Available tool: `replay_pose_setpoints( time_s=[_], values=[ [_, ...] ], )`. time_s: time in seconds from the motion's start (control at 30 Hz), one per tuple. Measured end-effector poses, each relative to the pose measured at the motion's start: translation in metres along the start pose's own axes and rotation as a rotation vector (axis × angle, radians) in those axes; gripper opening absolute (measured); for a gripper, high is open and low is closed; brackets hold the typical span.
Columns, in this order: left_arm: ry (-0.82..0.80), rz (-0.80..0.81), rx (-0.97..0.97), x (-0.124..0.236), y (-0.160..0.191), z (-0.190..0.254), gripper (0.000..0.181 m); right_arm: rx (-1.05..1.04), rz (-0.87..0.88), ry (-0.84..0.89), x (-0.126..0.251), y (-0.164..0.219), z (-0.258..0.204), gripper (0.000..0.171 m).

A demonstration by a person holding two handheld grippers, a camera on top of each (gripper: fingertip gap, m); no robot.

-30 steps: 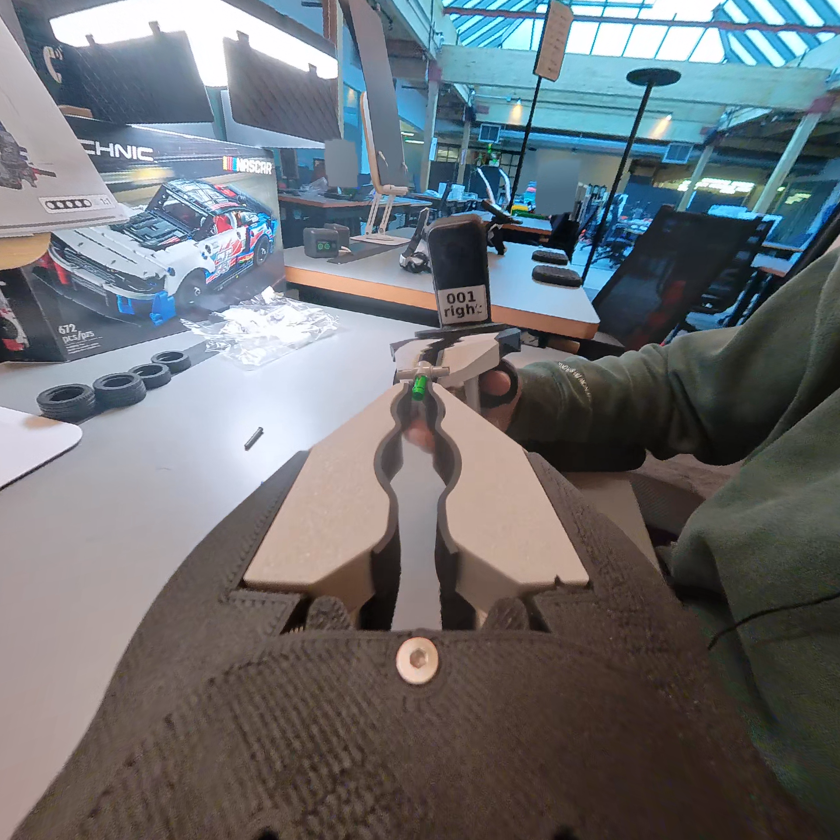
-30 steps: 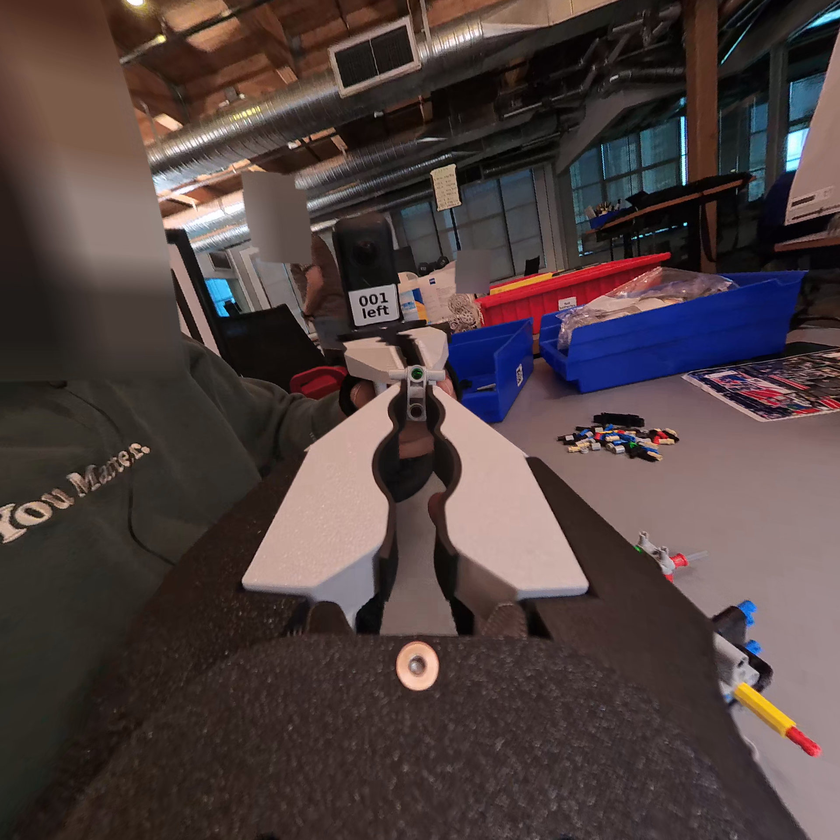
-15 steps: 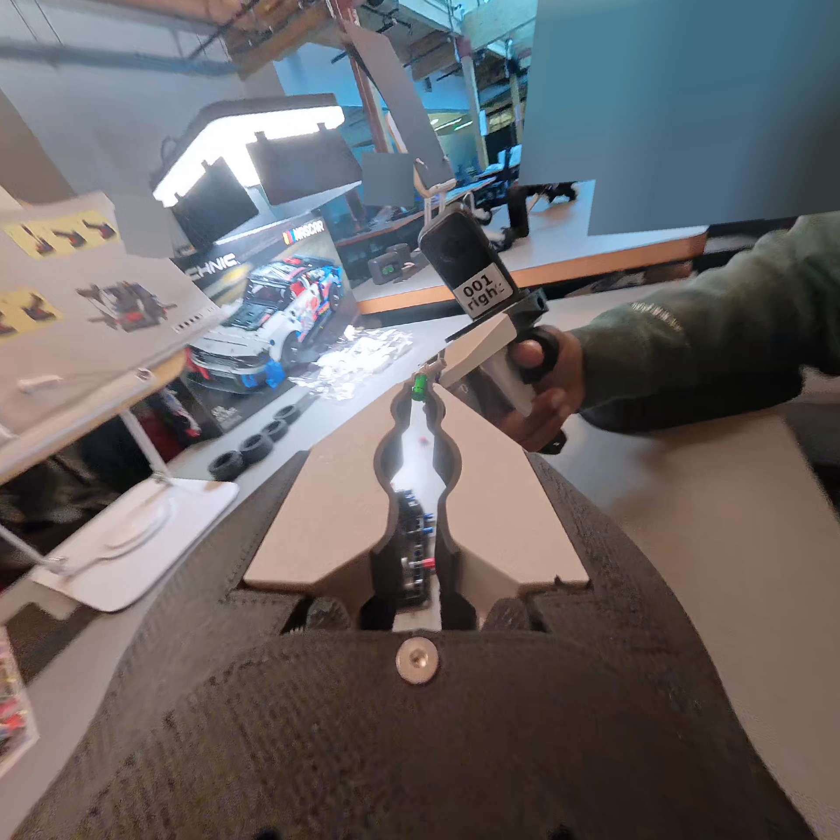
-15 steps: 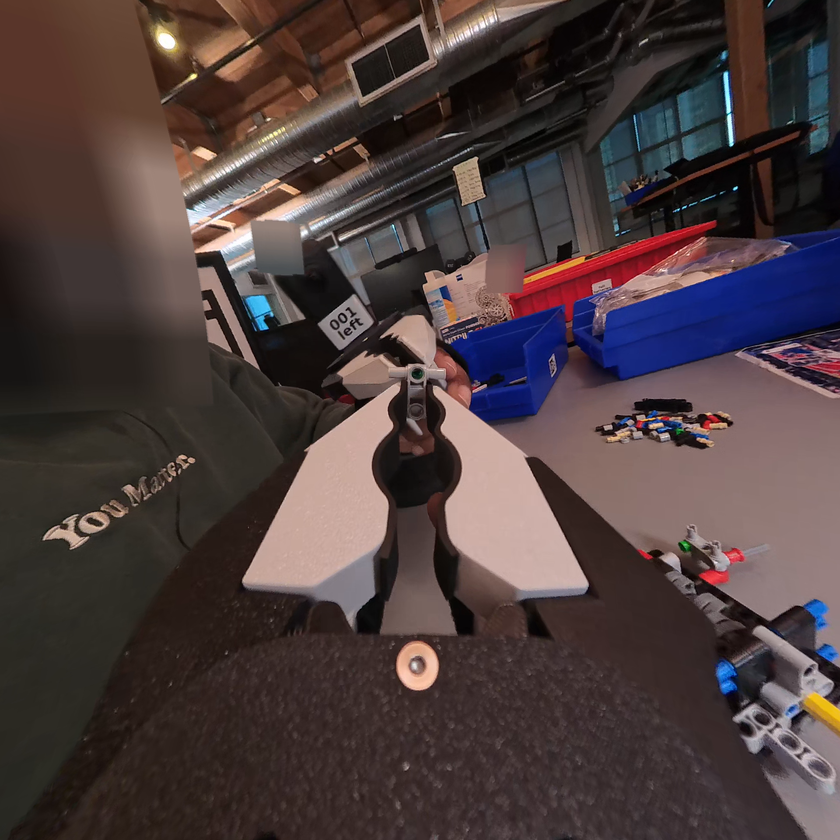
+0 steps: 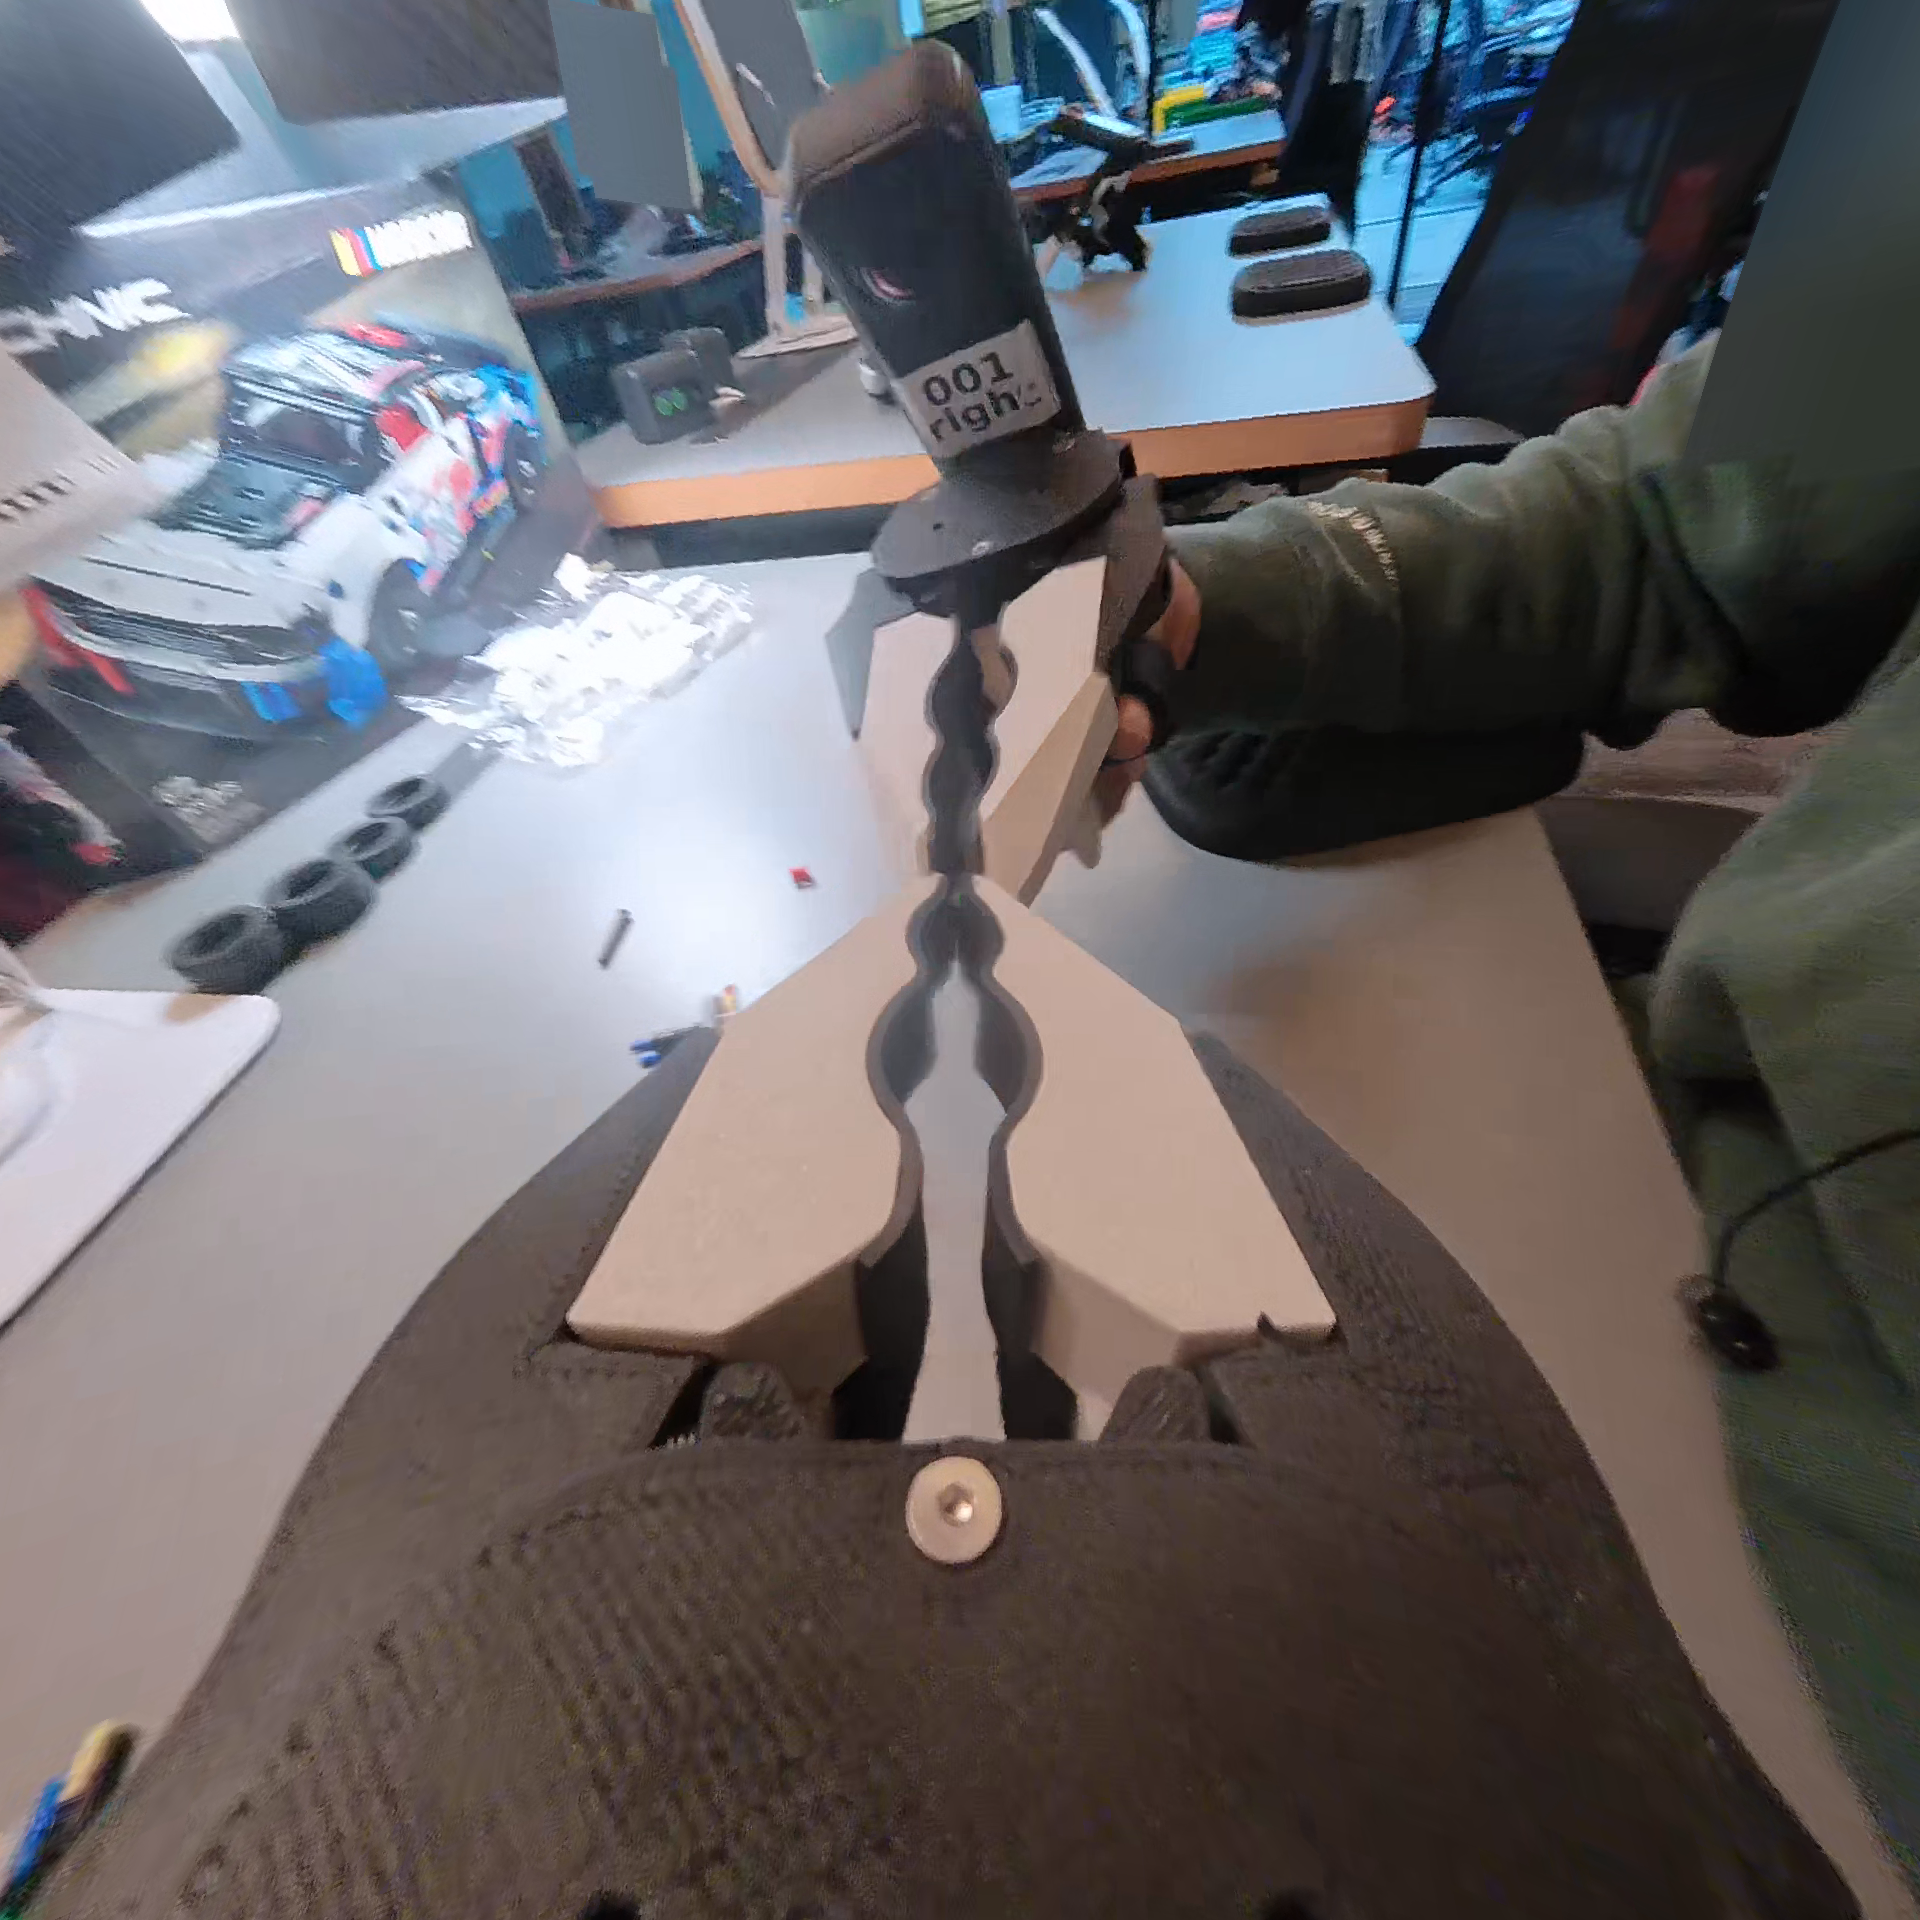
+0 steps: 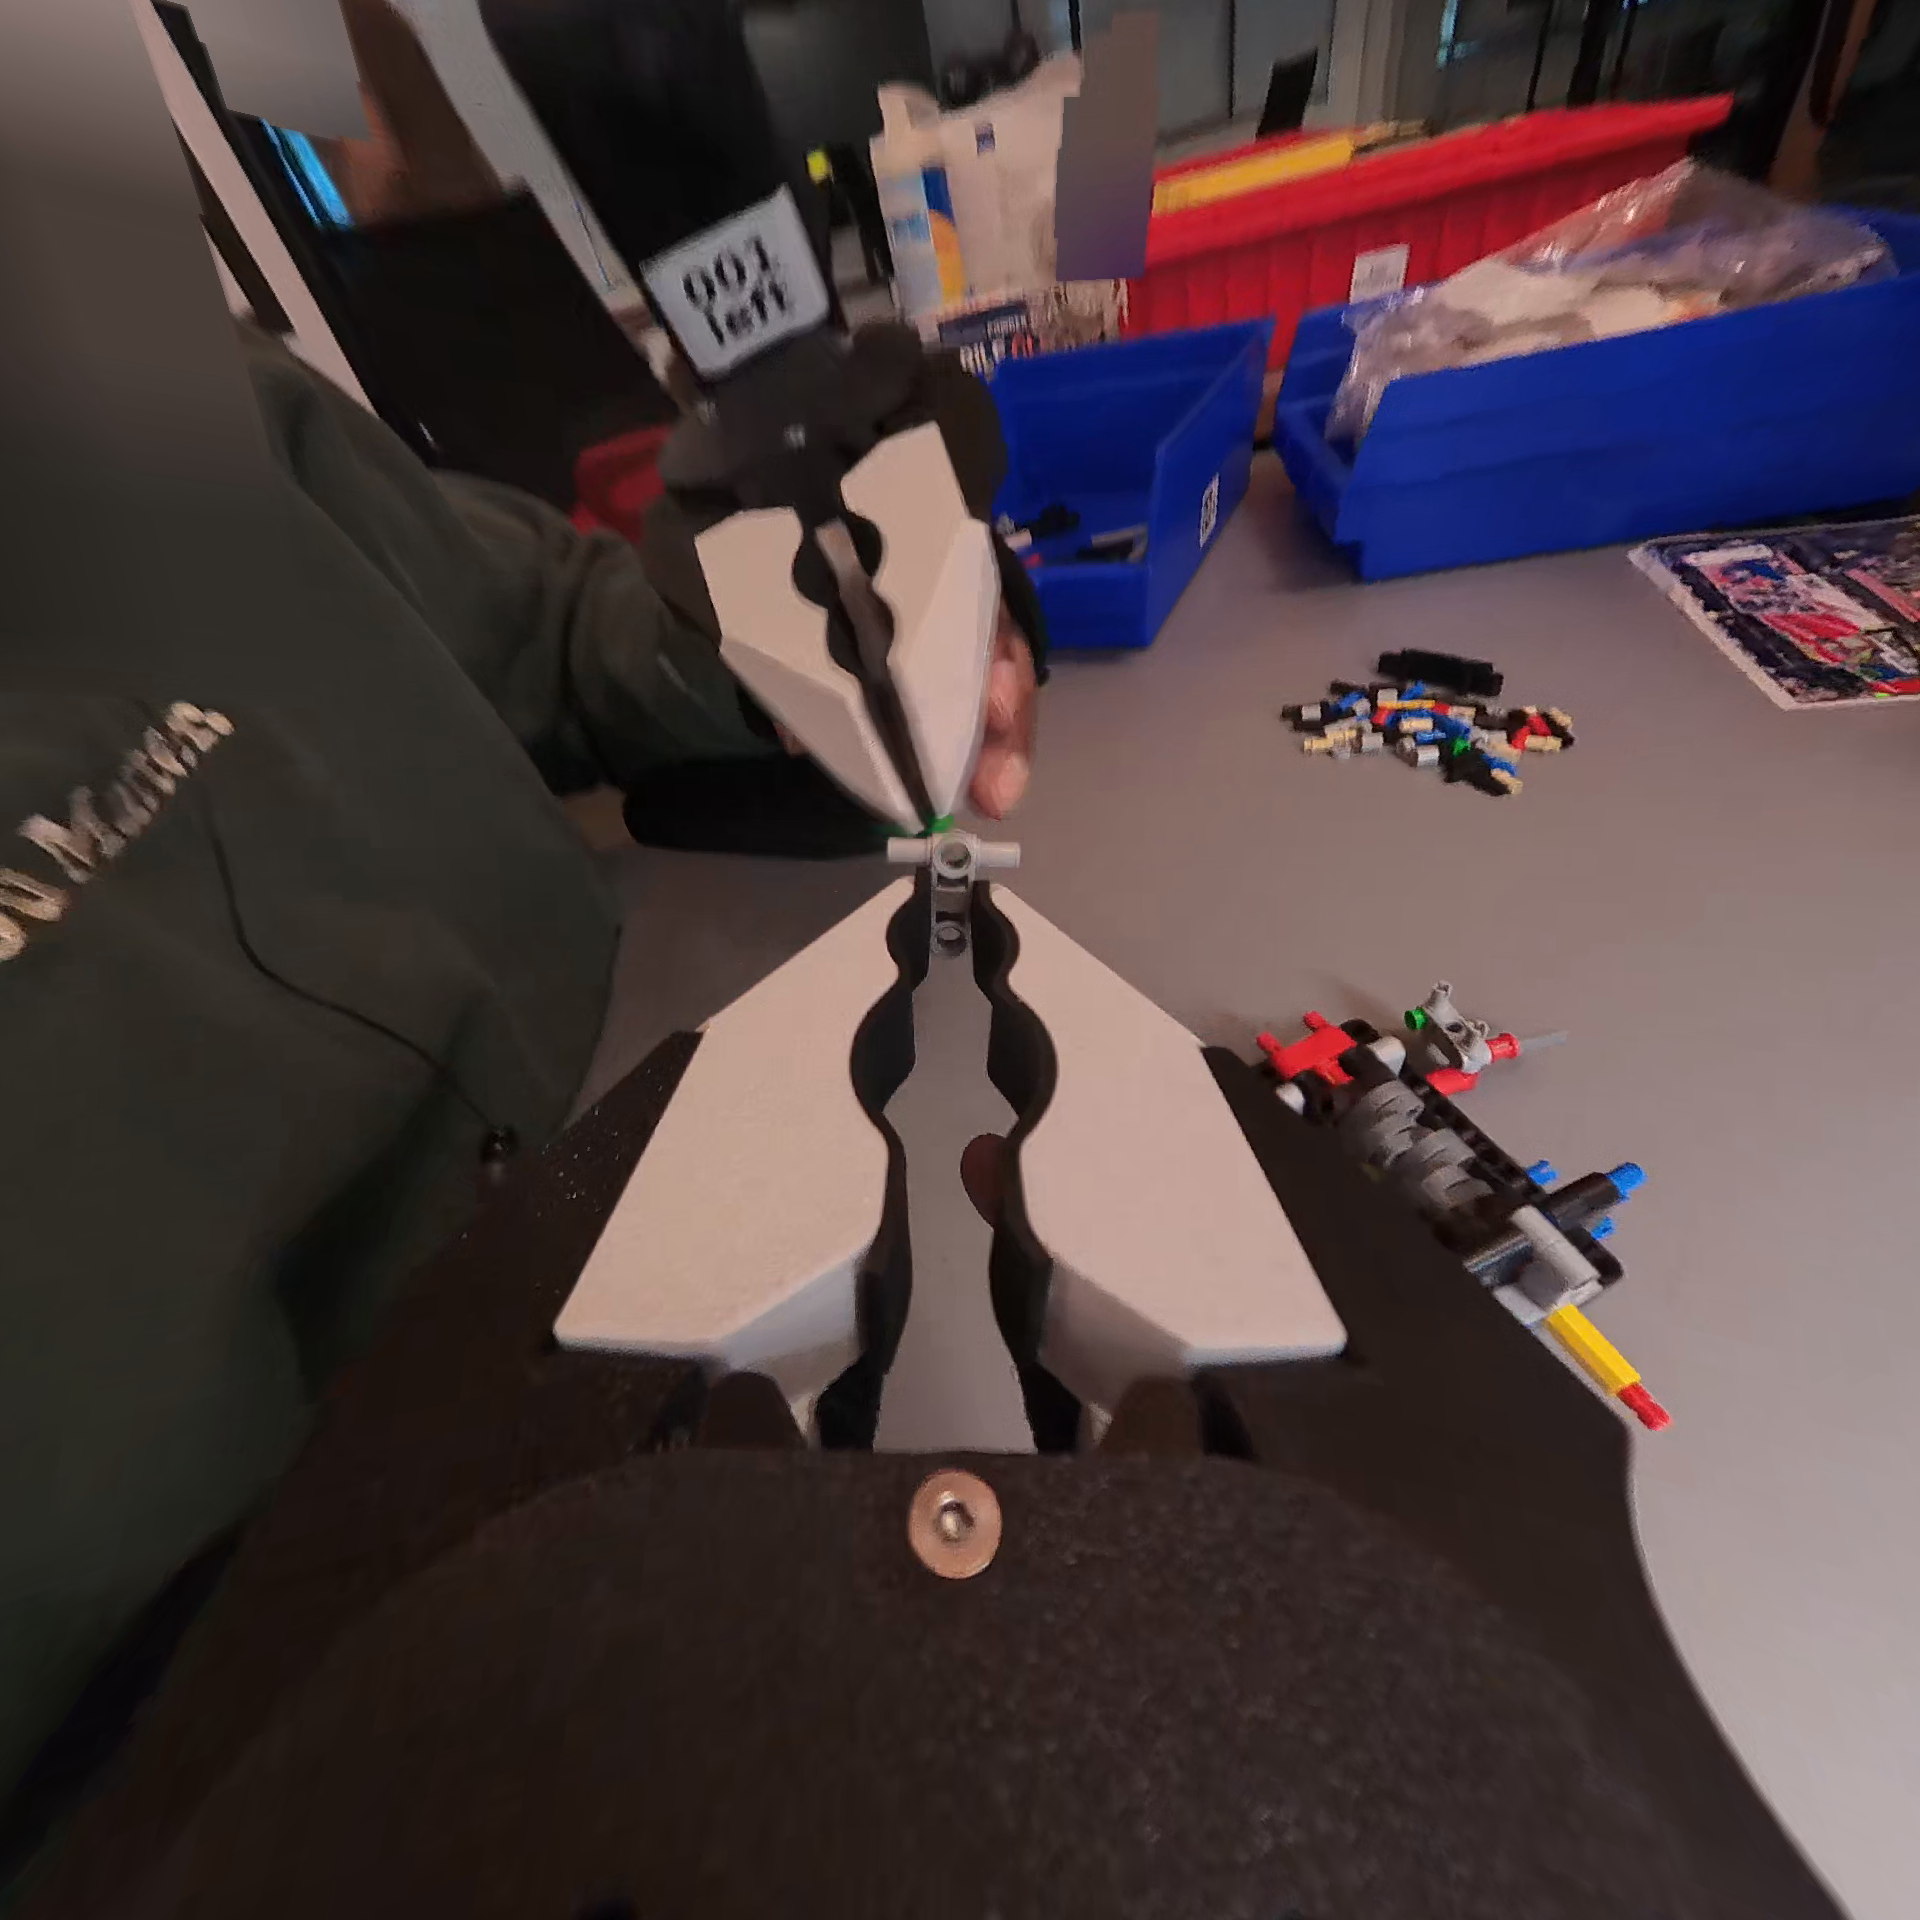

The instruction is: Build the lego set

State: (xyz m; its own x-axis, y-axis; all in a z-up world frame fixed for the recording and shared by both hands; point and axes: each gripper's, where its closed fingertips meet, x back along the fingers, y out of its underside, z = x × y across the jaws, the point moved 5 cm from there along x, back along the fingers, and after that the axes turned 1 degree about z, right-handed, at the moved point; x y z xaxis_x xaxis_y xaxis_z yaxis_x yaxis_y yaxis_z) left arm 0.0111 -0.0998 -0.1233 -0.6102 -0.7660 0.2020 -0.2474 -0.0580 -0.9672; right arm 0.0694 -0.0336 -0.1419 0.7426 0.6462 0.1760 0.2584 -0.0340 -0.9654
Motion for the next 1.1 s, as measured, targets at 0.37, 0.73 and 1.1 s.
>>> replay_pose_setpoints(
  time_s=[0.37, 0.73, 1.1],
  values=[
    [-0.018, 0.039, 0.100, 0.014, -0.003, -0.021, 0.000, -0.010, 0.055, -0.008, -0.001, -0.004, 0.001, 0.005],
    [-0.068, 0.061, 0.101, 0.019, -0.003, -0.033, 0.000, -0.013, 0.059, -0.022, -0.005, -0.003, -0.001, 0.005],
    [-0.097, 0.052, 0.105, 0.022, 0.009, -0.045, 0.000, -0.056, 0.072, -0.060, -0.010, 0.005, 0.001, 0.005]
  ],
)
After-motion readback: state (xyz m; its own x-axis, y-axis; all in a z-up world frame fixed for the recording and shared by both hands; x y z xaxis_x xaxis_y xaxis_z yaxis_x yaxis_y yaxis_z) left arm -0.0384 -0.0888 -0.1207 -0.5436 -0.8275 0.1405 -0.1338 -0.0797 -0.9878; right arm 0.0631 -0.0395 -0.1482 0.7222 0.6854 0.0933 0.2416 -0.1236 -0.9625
